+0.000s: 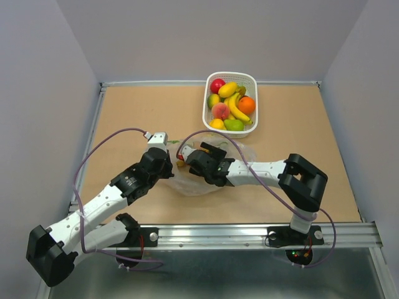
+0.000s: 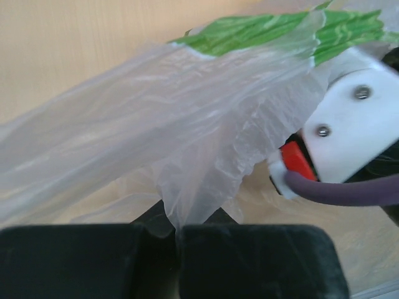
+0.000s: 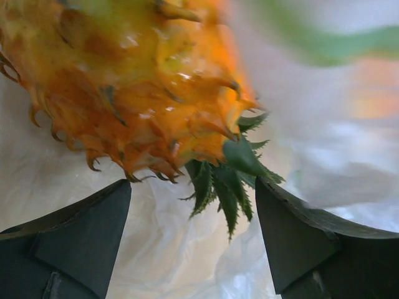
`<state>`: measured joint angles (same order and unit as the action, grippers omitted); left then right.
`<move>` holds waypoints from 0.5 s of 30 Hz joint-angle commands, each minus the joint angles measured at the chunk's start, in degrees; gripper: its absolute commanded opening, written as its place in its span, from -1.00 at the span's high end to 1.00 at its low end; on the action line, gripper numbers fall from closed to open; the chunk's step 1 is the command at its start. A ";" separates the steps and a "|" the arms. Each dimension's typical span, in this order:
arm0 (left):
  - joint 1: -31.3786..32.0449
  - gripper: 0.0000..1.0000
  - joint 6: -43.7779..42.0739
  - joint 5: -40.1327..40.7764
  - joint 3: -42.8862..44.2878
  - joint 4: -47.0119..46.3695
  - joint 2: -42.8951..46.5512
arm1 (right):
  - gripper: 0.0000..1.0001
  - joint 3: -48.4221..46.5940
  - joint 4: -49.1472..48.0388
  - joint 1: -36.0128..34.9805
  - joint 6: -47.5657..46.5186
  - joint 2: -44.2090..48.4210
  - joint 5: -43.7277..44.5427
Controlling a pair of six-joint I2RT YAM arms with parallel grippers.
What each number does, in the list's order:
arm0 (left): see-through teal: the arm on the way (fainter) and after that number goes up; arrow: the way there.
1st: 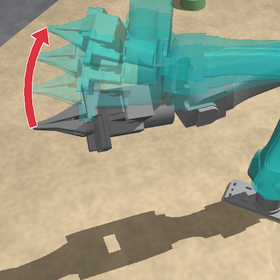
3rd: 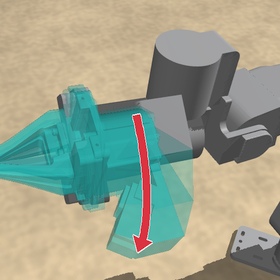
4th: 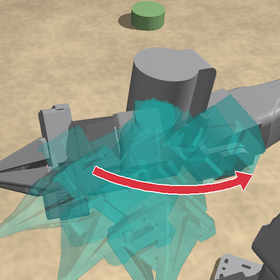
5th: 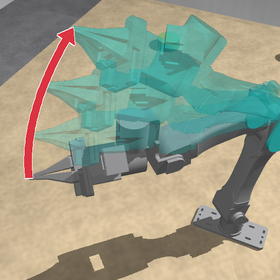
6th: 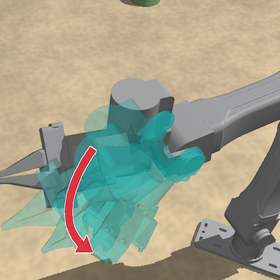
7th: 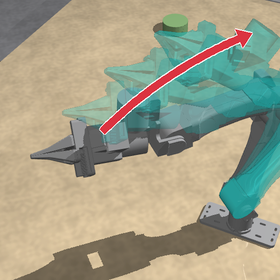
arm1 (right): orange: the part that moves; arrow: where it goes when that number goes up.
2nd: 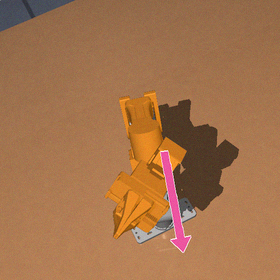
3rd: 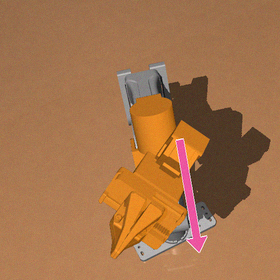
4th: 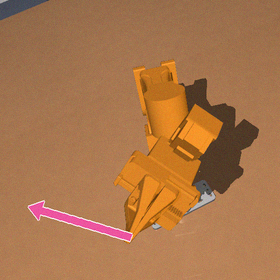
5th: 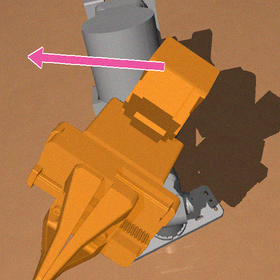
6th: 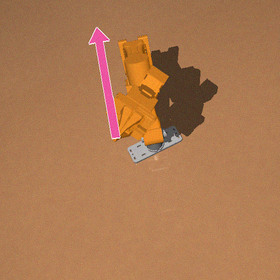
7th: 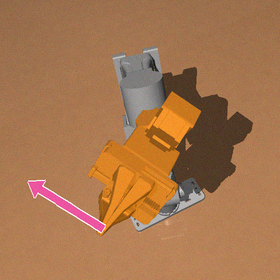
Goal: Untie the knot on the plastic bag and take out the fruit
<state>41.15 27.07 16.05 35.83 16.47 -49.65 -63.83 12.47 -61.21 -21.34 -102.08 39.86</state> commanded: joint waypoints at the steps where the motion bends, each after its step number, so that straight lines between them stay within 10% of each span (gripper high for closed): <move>1: -0.10 1.00 -0.35 0.73 1.43 -1.26 1.92 | -0.70 -0.51 -8.15 -0.14 -5.11 -2.15 3.48; 10: -0.19 1.00 -0.44 0.91 1.17 -0.82 2.54 | -0.50 2.57 -18.70 1.71 -8.27 -6.28 6.46; 15: -0.19 1.00 -0.53 0.91 1.17 -0.82 2.54 | 0.16 3.89 -23.02 2.32 -10.21 -8.92 7.52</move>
<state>41.15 27.07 16.12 35.83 16.51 -48.14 -61.45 -3.70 -59.57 -29.54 -109.19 44.88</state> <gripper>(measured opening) 0.025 0.527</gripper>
